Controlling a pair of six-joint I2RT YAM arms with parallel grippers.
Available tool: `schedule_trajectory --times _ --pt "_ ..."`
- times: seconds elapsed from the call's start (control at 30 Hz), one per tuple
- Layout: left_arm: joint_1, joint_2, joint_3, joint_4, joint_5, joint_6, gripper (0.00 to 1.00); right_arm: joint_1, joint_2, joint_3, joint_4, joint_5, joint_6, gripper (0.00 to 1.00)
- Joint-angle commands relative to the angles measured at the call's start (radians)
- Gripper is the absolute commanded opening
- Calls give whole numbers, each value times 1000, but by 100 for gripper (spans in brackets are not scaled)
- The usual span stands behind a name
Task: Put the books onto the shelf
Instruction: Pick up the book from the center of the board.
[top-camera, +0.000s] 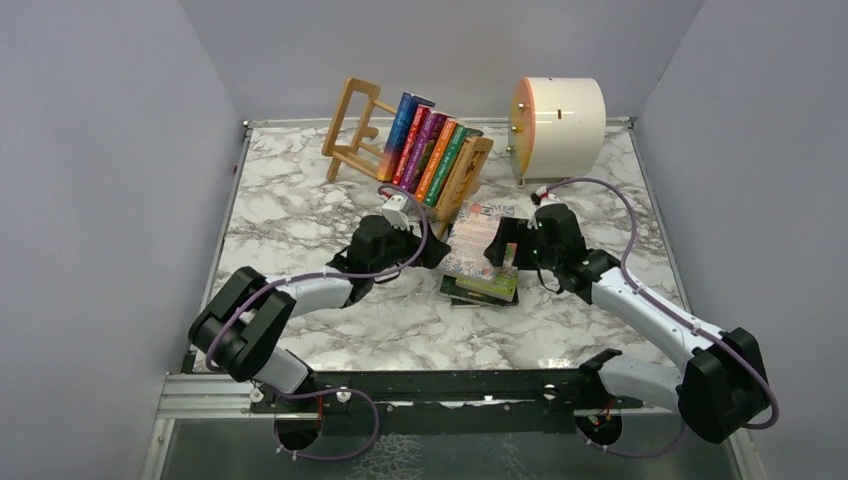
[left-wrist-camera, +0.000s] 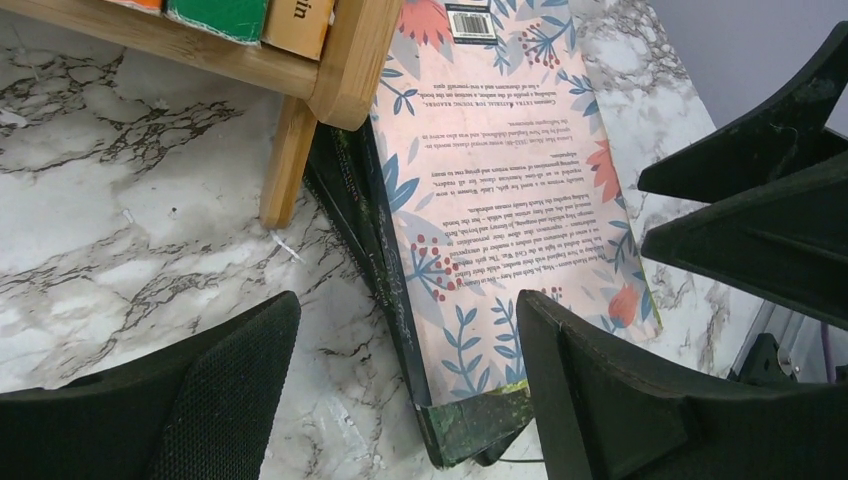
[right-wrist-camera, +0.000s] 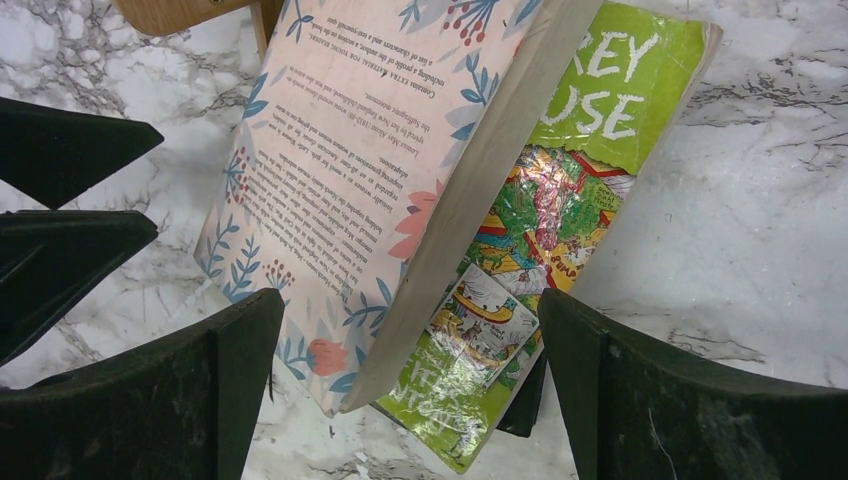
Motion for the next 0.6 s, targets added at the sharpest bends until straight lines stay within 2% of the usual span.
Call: schedule_trajectory --times 0.0,0.57 --pt "-8 54 38 49 4 -50 73 4 20 34 39 -21 -11 97" --pt "-11 196 65 187 64 -150 75 4 35 24 59 -25 -3 93"
